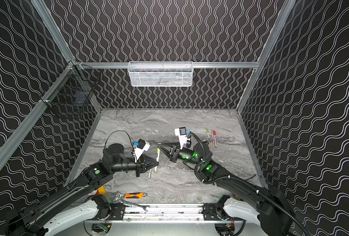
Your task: Insert the pens into the pen caps
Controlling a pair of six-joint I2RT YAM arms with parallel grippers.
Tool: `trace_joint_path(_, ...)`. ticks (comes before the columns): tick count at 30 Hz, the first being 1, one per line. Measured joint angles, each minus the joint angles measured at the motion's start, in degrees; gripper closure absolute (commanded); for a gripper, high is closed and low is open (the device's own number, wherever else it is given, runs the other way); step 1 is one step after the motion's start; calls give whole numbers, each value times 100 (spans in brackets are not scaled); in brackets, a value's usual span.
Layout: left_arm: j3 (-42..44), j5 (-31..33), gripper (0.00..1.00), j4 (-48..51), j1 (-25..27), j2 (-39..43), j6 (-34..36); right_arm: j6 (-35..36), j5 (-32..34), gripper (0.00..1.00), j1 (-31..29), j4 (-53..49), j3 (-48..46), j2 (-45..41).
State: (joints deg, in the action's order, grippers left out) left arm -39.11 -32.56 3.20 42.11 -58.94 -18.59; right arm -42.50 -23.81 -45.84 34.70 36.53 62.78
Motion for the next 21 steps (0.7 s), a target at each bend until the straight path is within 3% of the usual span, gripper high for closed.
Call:
trace_joint_path(5, -50, 470, 100, 221, 0, 42, 57, -245, 883, 98, -245, -807, 260, 24)
trace_joint_path(9, -170, 544, 100, 472, 0, -35, 90, -328, 1152, 98, -345, -1005, 302, 37)
trace_joint_path(13, -179, 433, 100, 472, 0, -44, 90, -153, 1054, 97, -354, -870, 229, -4)
trace_joint_path(21, -179, -210, 100, 640, 2, 144, 125, 267, 195, 96, -293, -70, -214, -295)
